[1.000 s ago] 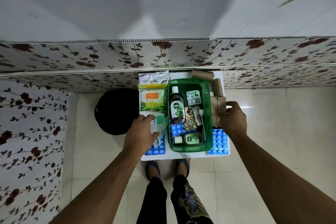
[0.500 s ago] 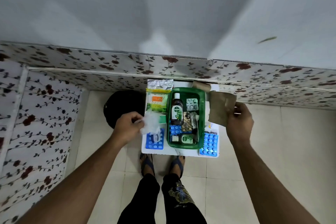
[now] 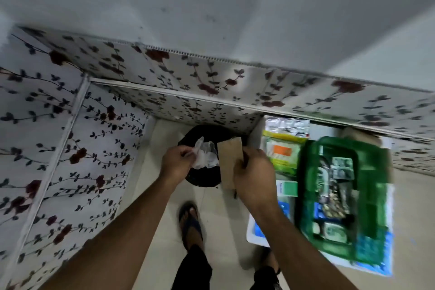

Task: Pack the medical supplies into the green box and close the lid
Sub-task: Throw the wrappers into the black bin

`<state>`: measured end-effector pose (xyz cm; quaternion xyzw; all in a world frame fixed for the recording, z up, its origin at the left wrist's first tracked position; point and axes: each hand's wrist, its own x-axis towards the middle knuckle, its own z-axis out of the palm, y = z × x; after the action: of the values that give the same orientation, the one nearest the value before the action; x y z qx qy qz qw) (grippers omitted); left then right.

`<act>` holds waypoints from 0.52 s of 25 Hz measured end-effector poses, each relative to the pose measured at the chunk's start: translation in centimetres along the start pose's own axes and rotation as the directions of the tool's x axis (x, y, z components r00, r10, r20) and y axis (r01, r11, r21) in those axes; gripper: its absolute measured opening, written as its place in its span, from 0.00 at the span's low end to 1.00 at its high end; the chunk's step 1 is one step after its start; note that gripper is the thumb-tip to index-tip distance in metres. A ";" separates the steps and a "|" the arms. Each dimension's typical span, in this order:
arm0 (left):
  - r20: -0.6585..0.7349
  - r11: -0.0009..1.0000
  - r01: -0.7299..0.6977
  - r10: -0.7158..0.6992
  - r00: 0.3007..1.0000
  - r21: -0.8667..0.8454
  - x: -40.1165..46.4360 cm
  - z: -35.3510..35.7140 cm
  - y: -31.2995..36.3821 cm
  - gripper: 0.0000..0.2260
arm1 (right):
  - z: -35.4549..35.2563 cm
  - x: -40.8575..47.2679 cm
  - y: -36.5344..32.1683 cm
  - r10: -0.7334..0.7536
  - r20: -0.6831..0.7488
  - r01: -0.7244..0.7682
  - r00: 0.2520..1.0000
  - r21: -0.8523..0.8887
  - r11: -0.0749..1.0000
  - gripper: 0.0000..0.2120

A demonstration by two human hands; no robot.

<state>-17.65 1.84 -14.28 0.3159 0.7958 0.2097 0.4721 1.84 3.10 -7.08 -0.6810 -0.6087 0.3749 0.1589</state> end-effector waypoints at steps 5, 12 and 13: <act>0.013 0.995 0.034 -0.036 0.999 0.091 11.0 3.0 -8.7 0.18 | 14.4 6.4 3.5 0.147 0.039 -0.139 0.988 -0.150 0.979 0.11; 0.230 0.983 0.181 -0.177 0.957 0.001 18.6 5.0 -15.4 0.29 | 23.8 11.3 8.9 0.262 0.109 -0.250 0.959 -0.114 0.961 0.14; 0.224 0.980 0.199 -0.192 0.955 -0.008 18.5 4.7 -15.6 0.30 | 23.8 11.2 9.0 0.269 0.118 -0.254 0.956 -0.126 0.959 0.13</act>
<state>-24.78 3.88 -37.76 0.2499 0.7621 0.1373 0.5813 -8.74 6.11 -32.60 -0.7366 -0.5420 0.4035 0.0294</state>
